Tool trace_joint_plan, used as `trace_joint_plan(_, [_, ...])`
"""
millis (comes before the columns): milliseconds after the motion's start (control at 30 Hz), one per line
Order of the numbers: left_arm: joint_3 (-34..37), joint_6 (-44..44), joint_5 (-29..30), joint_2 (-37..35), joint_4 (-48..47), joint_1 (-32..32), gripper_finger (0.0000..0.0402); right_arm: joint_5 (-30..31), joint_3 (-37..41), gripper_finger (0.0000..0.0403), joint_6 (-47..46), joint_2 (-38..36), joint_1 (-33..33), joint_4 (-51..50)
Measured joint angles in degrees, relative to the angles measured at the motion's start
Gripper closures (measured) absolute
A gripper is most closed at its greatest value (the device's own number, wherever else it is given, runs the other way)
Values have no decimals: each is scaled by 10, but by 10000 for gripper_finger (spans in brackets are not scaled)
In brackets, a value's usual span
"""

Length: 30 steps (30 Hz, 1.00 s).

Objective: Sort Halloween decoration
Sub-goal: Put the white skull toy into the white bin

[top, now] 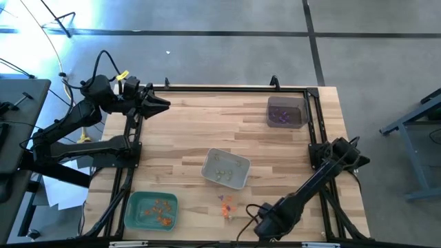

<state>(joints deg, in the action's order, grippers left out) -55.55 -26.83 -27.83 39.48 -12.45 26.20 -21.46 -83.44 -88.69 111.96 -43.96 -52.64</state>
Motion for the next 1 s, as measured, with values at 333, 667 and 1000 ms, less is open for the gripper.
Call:
trace_joint_plan(333, [0, 0, -1, 0, 0, 0, 326, 18, 0, 287, 1, 3, -7, -8])
trace_joint_plan(667, [0, -14, -1, 0, 0, 0, 326, -2, 66, 287, 3, 10, 1, 67])
trace_joint_plan(1000, [0, -16, -1, 0, 0, 0, 326, -46, 111, 287, 17, 10, 0, 138])
